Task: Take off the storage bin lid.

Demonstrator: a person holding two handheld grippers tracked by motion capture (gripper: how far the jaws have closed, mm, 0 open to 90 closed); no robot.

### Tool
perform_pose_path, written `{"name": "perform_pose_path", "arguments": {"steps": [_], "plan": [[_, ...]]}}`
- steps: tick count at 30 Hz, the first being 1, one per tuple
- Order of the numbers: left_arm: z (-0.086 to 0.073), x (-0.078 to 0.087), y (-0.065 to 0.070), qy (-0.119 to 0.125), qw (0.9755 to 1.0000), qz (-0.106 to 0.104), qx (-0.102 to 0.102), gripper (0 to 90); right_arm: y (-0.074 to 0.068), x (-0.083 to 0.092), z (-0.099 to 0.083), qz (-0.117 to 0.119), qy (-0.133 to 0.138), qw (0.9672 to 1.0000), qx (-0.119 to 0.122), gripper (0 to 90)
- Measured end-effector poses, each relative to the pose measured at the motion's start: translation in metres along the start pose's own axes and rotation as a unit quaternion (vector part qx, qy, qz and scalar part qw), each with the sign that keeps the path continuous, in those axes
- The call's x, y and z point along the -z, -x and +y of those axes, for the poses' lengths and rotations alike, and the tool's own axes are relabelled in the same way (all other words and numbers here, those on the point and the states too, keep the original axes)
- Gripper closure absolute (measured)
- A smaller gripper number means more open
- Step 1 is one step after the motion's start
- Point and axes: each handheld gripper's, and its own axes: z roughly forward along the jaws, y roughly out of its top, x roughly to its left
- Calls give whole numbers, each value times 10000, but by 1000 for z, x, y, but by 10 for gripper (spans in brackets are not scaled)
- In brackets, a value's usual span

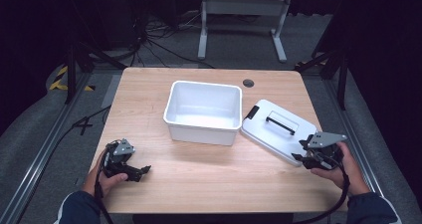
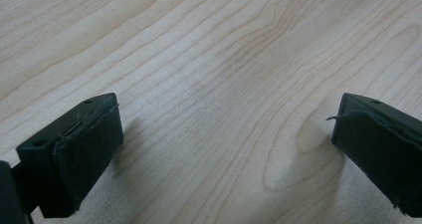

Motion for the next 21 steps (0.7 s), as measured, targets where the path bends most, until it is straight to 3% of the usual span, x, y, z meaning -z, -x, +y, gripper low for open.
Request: {"name": "perform_pose_path", "arguments": {"steps": [8,10,17,21], "plan": [[0,0,0,23,10000,2,4,1,-19,-1,-37,-80,18,9999,-144,418],[0,0,0,-7,10000,0,-6,1,-22,-1,-46,-27,90,9994,-340,412],[0,0,1,-19,10000,-13,51,1,-28,-7,-66,23,96,9977,-667,352],[0,0,1,-20,10000,-16,52,1,-26,-9,-74,43,312,9949,-957,326]]}}
